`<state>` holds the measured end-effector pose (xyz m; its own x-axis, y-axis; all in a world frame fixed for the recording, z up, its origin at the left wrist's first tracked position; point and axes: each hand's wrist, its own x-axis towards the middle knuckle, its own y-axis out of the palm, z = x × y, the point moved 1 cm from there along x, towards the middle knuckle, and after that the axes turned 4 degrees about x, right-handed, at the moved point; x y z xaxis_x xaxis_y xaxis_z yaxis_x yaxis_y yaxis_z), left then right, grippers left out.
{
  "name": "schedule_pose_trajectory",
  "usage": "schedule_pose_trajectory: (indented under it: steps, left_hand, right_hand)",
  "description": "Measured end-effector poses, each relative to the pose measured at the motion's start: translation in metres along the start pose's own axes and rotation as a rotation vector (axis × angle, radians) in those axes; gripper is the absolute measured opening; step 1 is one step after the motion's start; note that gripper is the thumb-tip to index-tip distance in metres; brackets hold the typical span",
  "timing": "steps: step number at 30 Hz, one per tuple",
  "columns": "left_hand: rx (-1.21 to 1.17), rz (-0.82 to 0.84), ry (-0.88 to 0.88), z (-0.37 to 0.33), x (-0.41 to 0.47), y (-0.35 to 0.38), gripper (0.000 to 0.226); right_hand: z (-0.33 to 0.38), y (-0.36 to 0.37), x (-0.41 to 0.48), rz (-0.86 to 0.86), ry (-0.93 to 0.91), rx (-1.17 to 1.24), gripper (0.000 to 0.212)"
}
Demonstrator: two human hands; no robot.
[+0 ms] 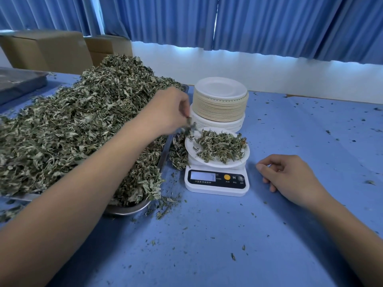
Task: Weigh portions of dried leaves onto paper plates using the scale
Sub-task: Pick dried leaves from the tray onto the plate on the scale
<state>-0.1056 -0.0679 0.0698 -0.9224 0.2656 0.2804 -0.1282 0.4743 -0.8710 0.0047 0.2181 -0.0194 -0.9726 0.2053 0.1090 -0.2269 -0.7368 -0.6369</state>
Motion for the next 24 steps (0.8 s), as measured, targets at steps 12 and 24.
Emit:
schedule_pose_trajectory:
  steps: [12,24]
  left_hand:
    - [0.147,0.314,-0.012,-0.008,-0.006,0.013,0.020]
    - [-0.188,0.290,-0.068,-0.026,-0.011,0.028,0.018]
  right_hand:
    - [0.022,0.021,0.013,0.044,0.204,0.456,0.035]
    - [0.031,0.008,0.013,0.037,0.342,0.697,0.019]
